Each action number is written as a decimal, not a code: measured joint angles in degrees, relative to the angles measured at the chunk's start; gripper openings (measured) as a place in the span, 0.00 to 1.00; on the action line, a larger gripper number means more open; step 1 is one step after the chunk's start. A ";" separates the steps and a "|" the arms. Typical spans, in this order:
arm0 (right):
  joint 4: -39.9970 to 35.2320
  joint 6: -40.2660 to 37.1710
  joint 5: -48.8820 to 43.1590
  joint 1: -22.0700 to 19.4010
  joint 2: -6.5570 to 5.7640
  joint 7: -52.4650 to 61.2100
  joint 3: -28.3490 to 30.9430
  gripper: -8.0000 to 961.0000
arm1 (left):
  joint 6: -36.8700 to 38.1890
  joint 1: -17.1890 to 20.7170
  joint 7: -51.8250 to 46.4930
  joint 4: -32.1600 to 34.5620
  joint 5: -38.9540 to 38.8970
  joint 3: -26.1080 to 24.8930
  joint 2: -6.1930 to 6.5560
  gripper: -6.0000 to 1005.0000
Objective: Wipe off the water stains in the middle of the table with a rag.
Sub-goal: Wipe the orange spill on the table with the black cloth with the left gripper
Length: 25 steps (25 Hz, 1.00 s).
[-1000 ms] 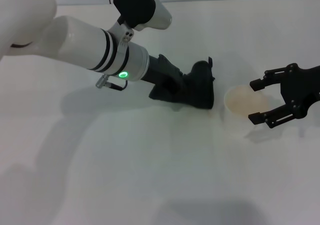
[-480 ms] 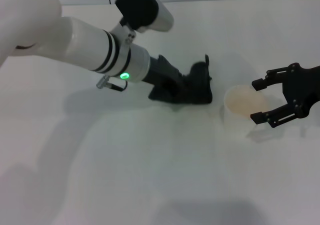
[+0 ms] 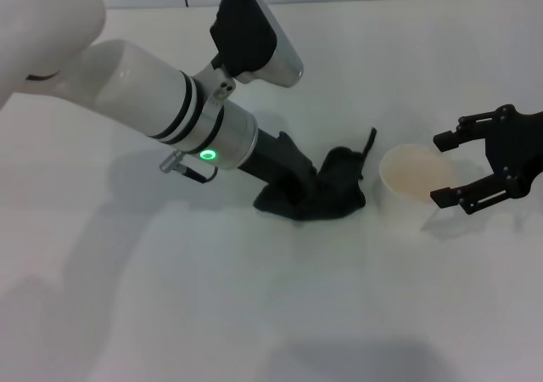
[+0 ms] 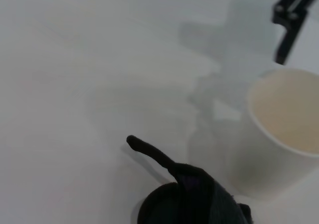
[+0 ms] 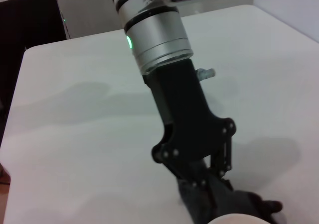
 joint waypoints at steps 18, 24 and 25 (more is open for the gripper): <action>-0.10 0.12 0.01 -0.17 0.17 0.10 -0.13 0.91 | -2.05 0.64 -1.31 0.02 8.91 -14.21 0.14 0.14; -0.04 0.18 0.01 0.00 0.08 0.09 -0.16 0.91 | -3.56 0.82 -2.63 0.04 10.99 -14.88 -0.01 0.14; -0.03 0.20 0.01 0.01 0.06 0.10 -0.16 0.91 | -3.47 0.82 -2.64 0.06 11.10 -14.85 -0.03 0.14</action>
